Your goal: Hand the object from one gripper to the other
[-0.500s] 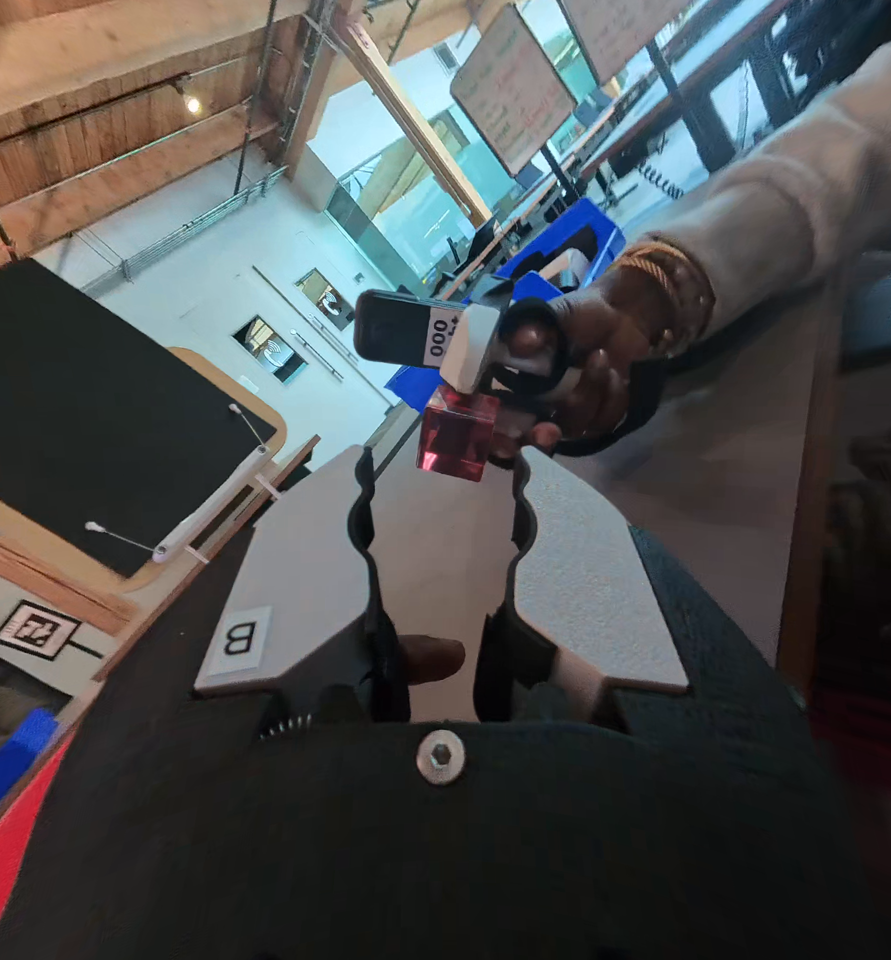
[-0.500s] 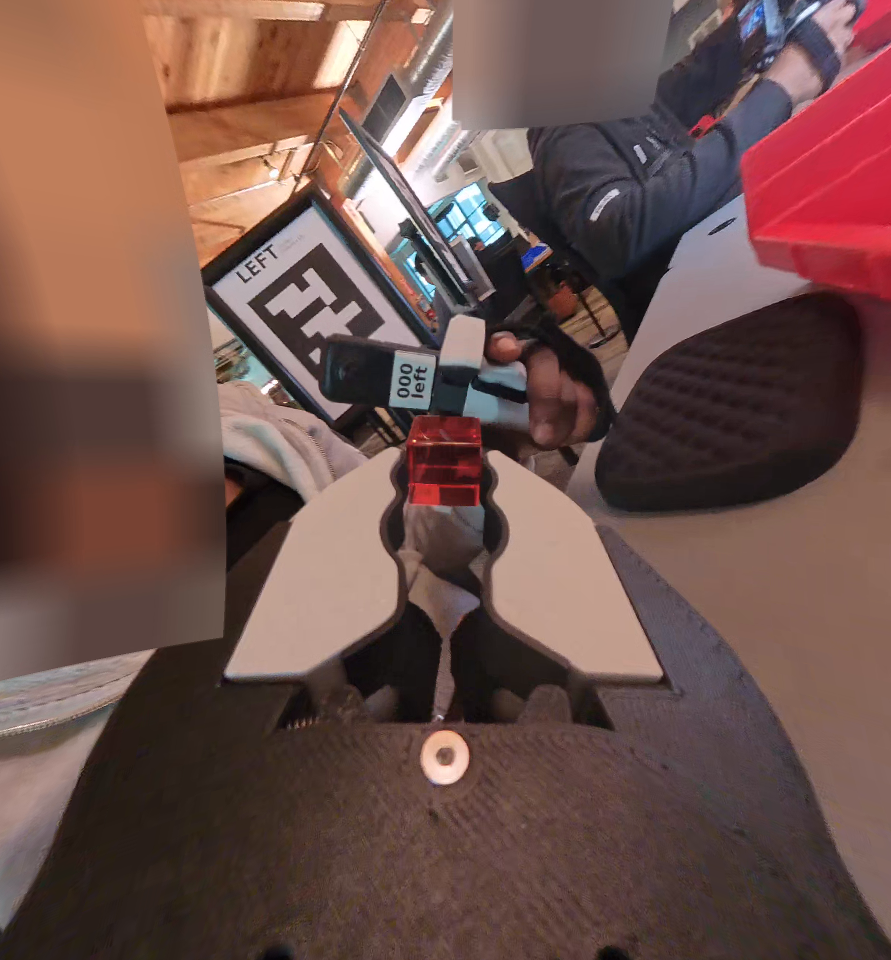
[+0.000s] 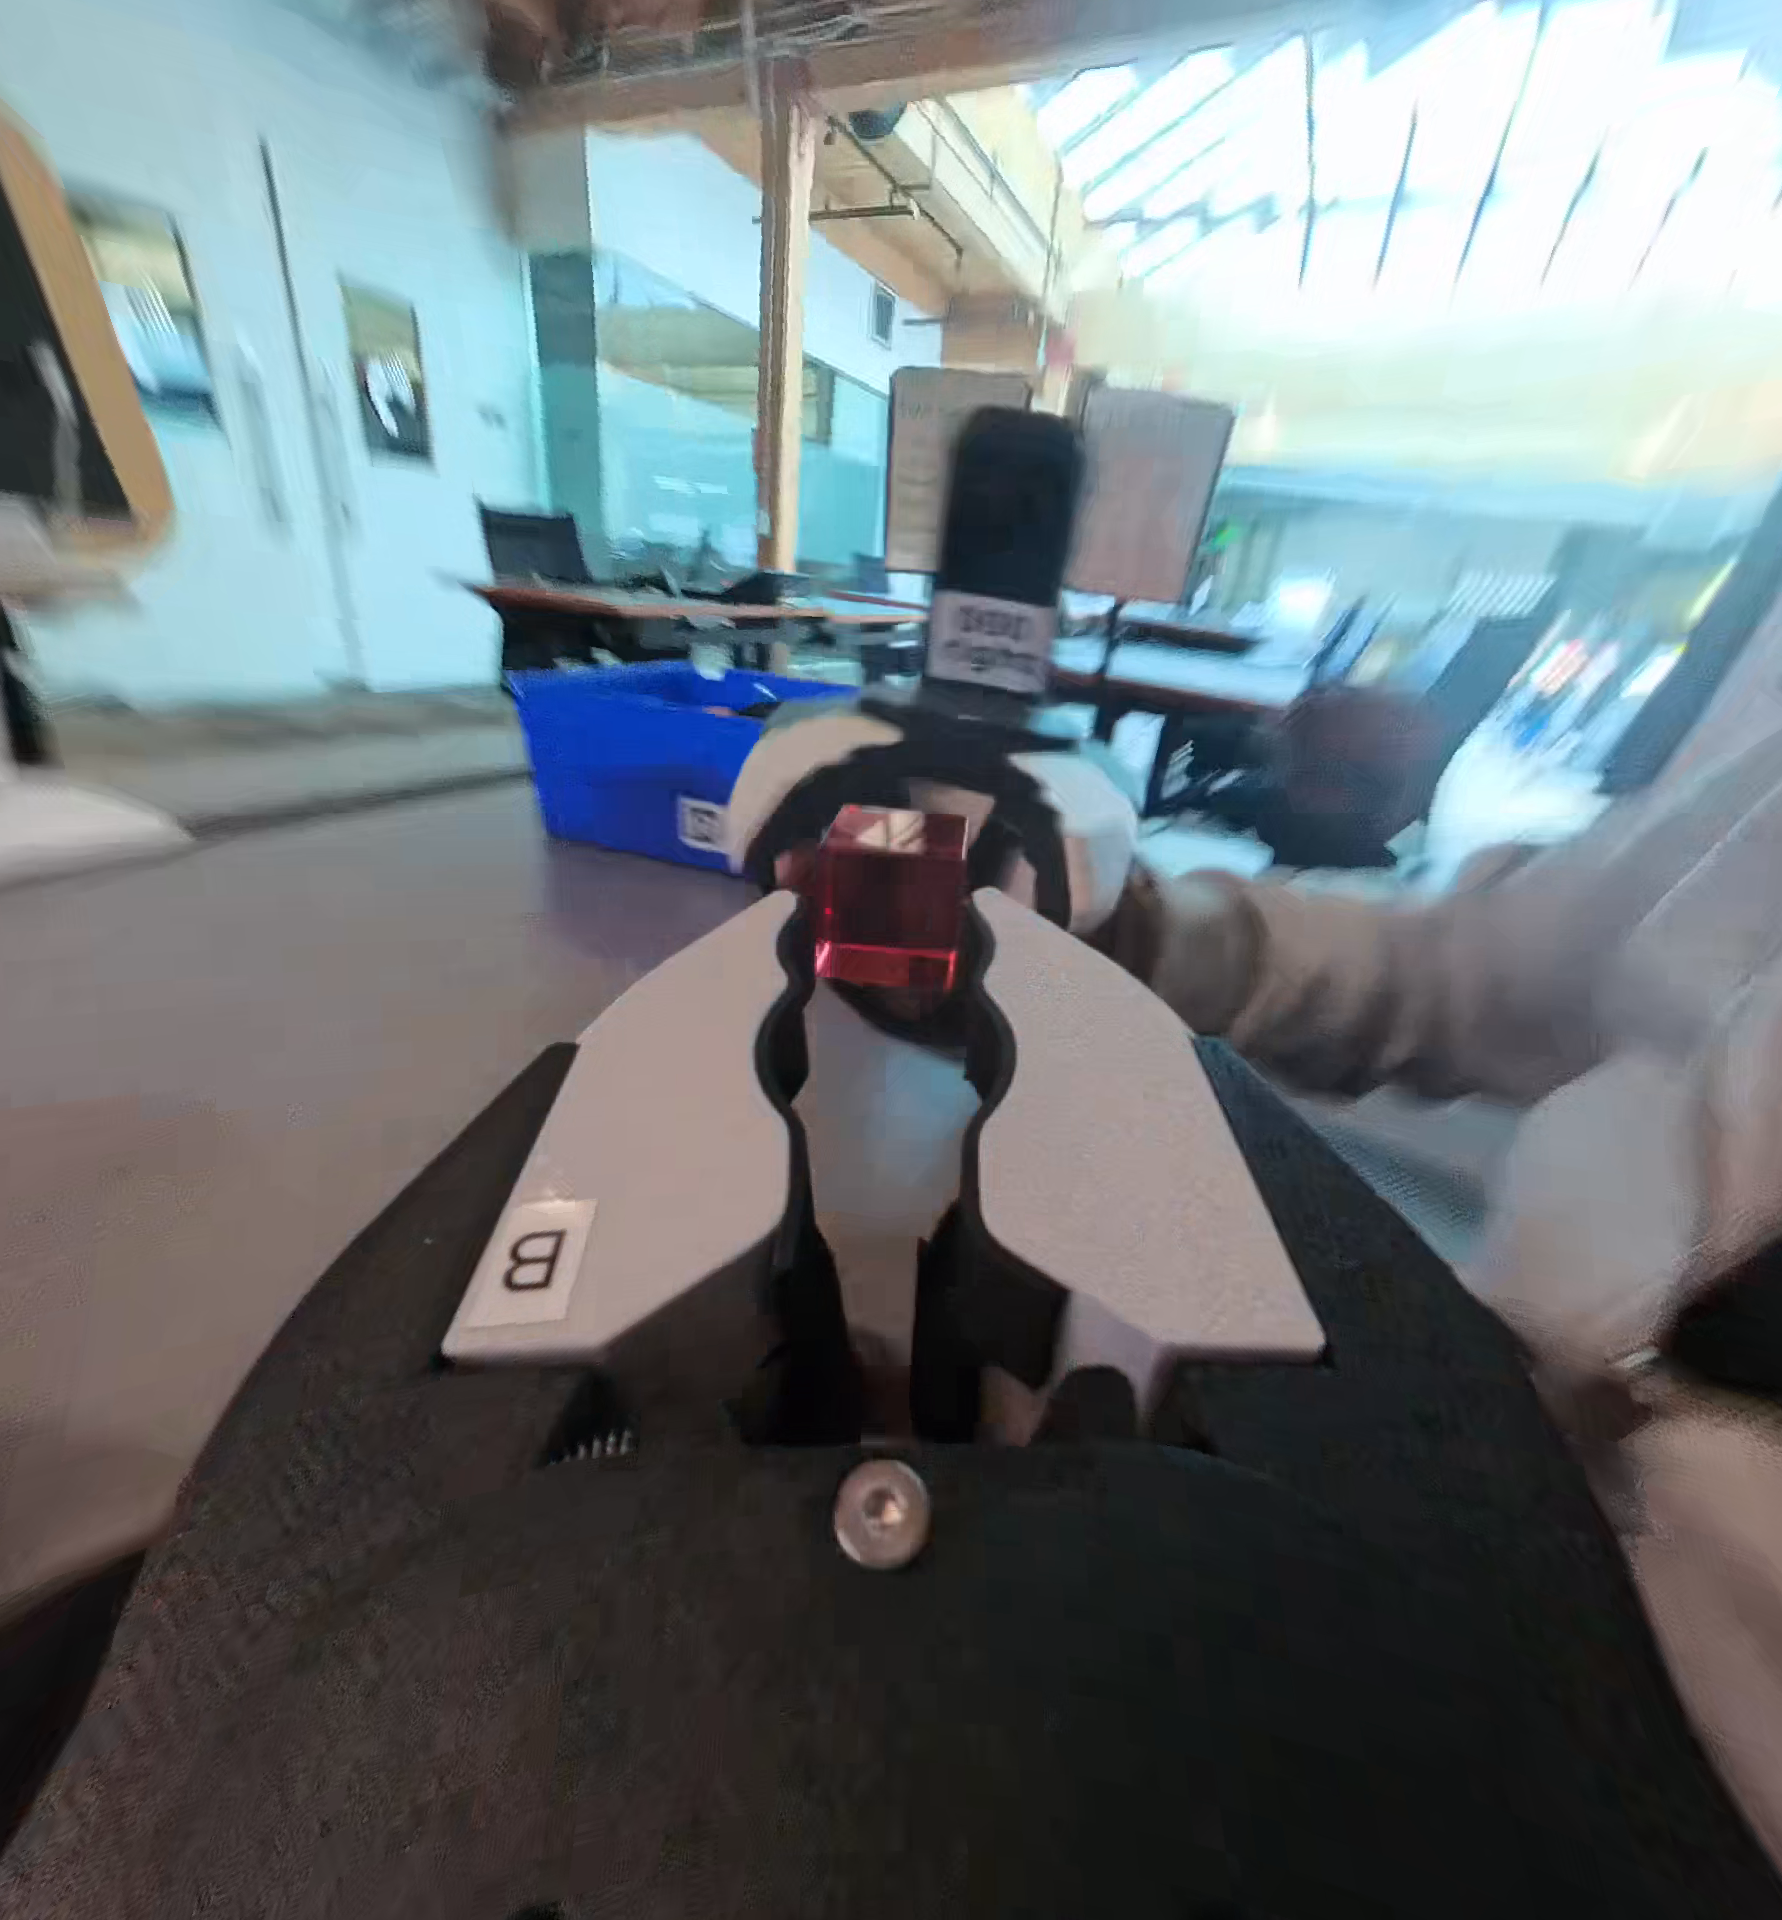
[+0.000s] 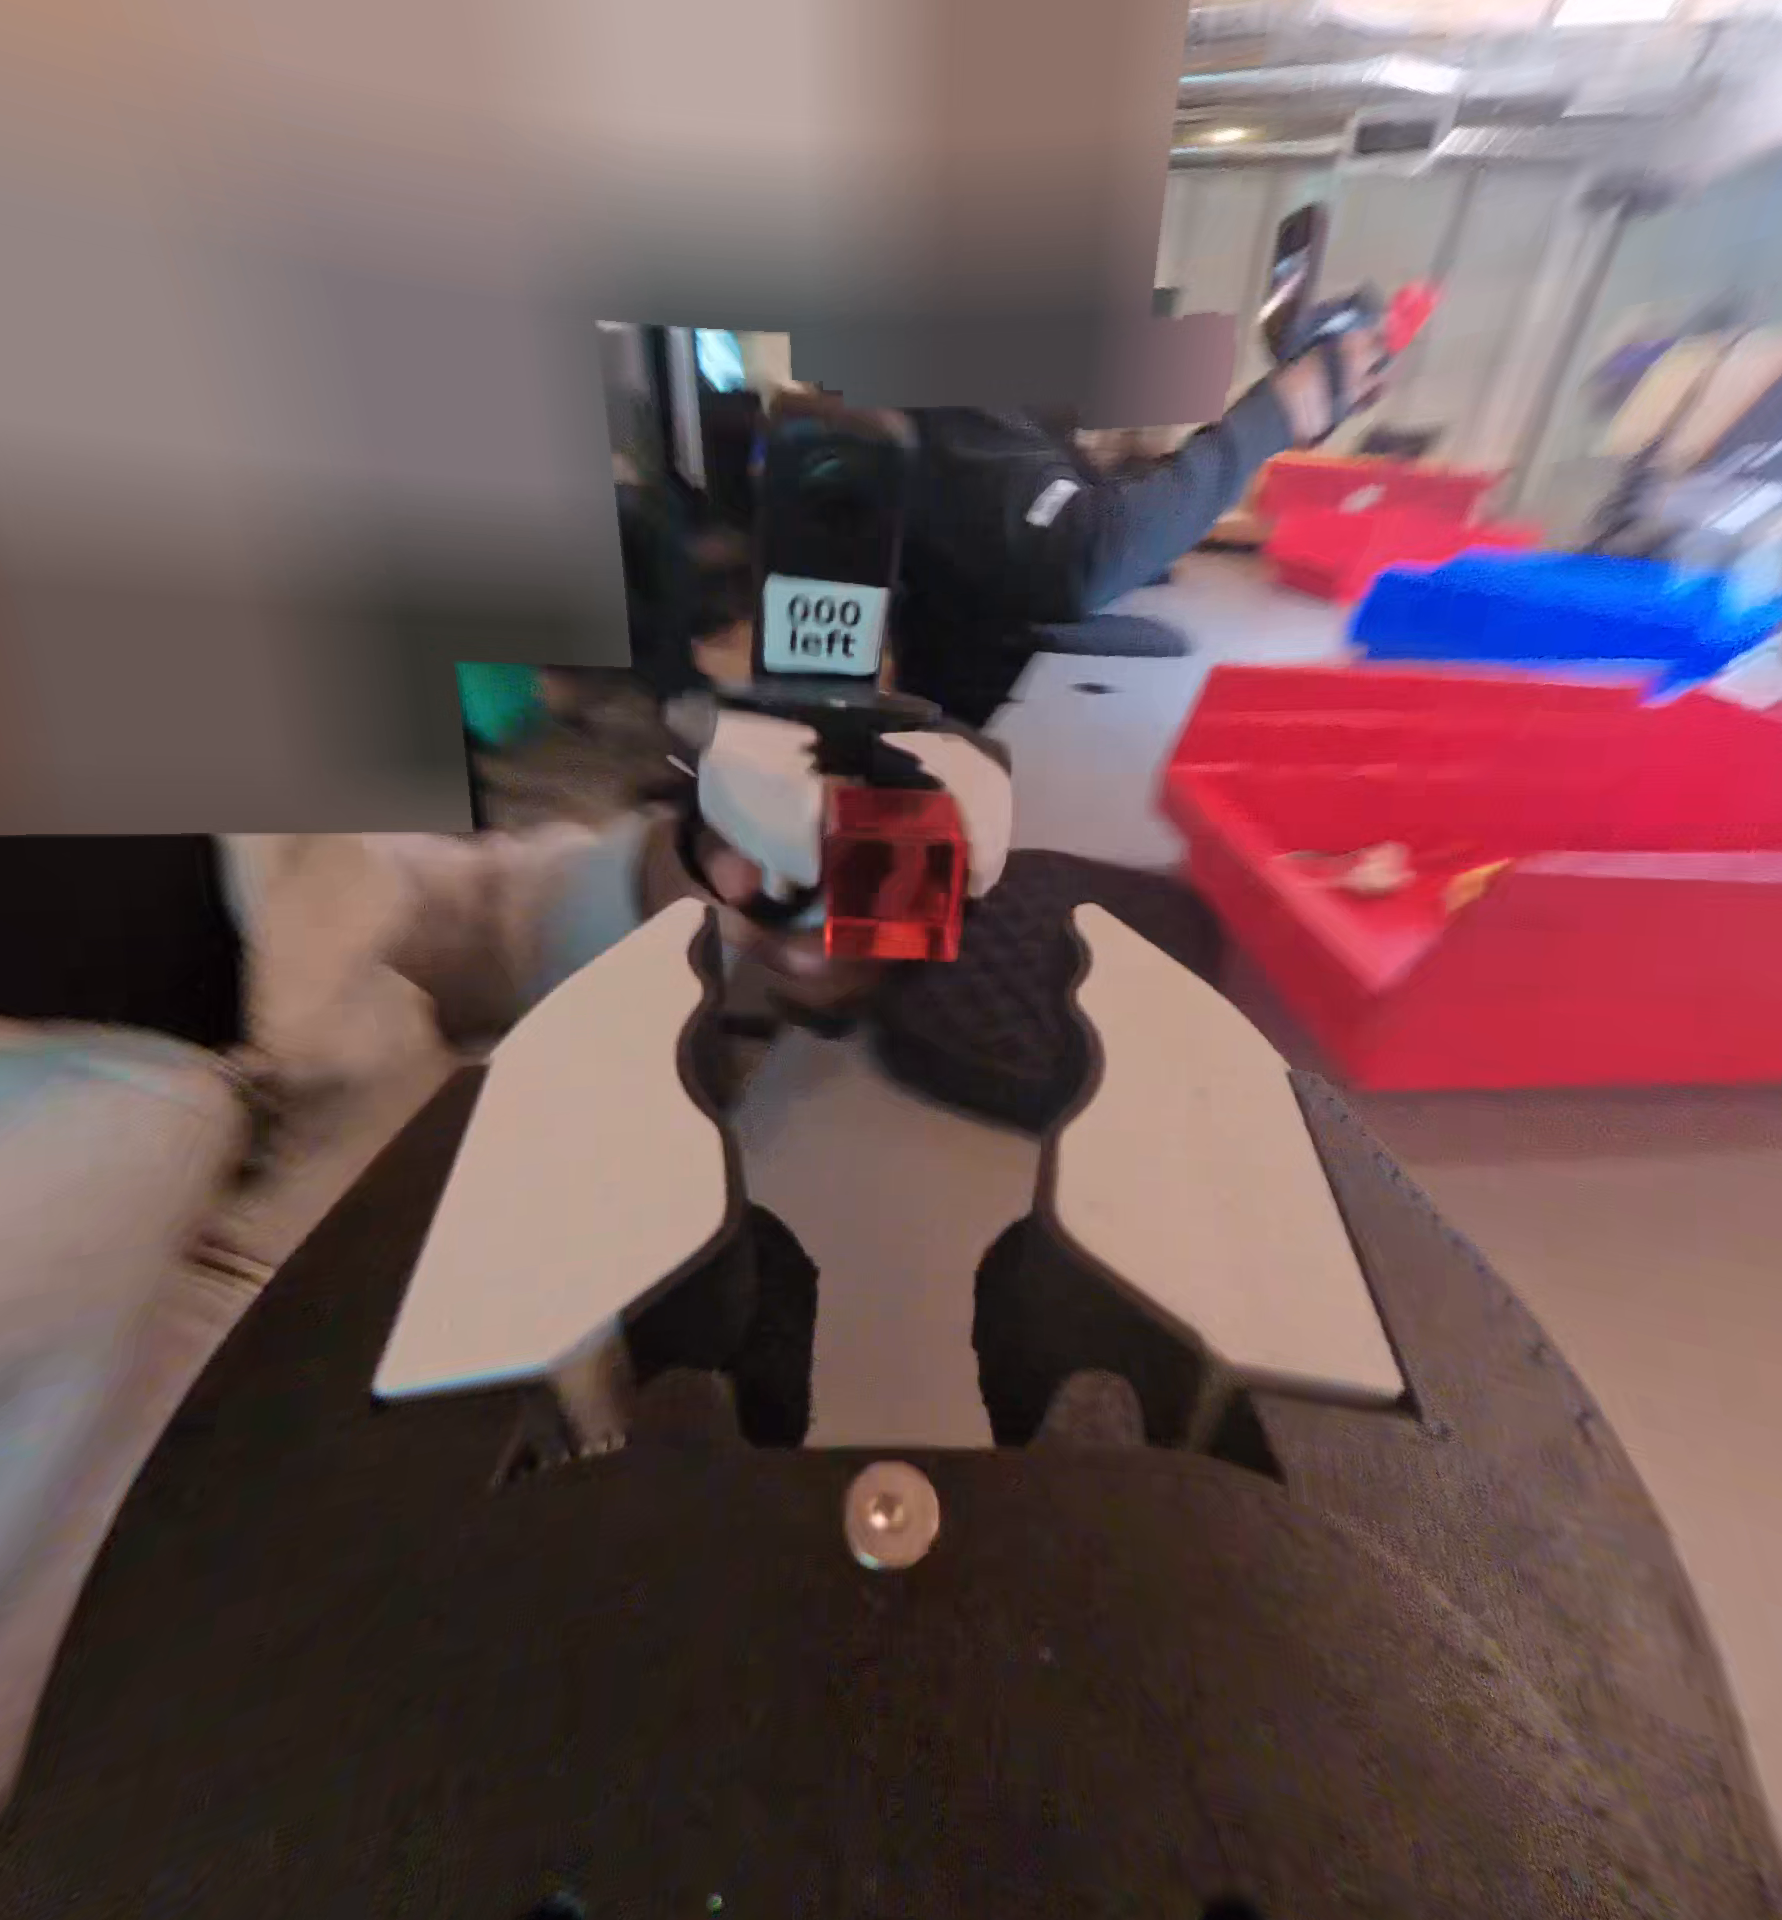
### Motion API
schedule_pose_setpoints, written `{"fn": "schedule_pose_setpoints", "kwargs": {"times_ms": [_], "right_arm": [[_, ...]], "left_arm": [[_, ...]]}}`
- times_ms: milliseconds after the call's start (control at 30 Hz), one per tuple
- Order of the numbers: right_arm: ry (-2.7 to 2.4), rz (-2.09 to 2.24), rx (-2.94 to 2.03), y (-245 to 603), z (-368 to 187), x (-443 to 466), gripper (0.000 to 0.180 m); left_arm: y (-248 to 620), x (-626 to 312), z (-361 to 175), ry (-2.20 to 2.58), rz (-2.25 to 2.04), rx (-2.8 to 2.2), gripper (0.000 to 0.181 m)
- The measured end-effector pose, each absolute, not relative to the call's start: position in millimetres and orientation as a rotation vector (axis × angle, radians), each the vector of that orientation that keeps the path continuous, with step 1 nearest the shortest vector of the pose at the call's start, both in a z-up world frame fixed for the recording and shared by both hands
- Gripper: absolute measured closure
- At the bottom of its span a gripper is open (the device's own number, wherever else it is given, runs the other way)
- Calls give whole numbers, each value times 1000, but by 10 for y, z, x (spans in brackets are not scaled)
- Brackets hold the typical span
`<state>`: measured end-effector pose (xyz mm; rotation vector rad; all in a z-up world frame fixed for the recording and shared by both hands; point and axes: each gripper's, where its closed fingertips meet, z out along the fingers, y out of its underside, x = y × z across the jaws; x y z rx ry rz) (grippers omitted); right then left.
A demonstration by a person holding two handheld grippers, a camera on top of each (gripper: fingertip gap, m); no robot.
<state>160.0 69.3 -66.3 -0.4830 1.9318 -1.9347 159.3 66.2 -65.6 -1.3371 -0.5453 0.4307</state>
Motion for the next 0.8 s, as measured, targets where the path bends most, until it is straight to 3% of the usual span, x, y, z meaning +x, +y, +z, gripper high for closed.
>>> {"fn": "schedule_pose_setpoints", "kwargs": {"times_ms": [133, 300, 400, 467, 667, 800], "right_arm": [[2197, -2344, -1037, 781, -612, 1624, 127], [2244, -2327, -1313, 771, -743, 1760, 130], [2275, -2322, -1408, 755, -804, 1773, 152], [2304, -2309, -1332, 733, -805, 1742, 153], [2048, -2006, -560, 706, -708, 1617, 153], [1774, -1562, -160, 706, -797, 1621, 153]], "left_arm": [[744, 1722, -699, -615, -66, -1249, 155], [812, 1730, -842, -658, -199, -1279, 155], [815, 1731, -838, -650, -218, -1264, 155], [776, 1712, -824, -627, -163, -1262, 155], [593, 1647, -691, -365, 621, -1381, 115], [646, 1657, -667, -193, 954, -1471, 114]]}}
